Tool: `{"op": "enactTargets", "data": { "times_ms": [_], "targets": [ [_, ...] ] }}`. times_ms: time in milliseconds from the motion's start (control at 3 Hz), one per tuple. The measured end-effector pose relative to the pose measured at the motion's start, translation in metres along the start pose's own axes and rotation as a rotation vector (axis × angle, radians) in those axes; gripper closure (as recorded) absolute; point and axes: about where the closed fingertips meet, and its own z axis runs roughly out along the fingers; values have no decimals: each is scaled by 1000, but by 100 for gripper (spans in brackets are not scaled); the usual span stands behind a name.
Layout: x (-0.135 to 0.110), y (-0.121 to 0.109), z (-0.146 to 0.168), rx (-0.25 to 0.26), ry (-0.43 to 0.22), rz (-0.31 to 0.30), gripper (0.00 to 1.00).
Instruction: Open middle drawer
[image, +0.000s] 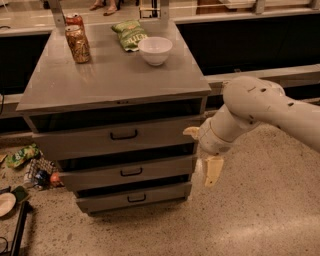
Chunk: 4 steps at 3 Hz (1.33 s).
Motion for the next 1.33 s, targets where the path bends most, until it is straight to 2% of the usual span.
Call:
{"op": "enactTargets", "data": {
  "times_ms": [333, 667, 1000, 1333],
  "targets": [
    [2, 5, 43, -8, -41, 4, 0],
    [14, -7, 144, 5, -90, -26, 0],
    [27, -18, 200, 33, -117, -50, 0],
    [27, -18, 200, 33, -117, -50, 0]
  ]
}}
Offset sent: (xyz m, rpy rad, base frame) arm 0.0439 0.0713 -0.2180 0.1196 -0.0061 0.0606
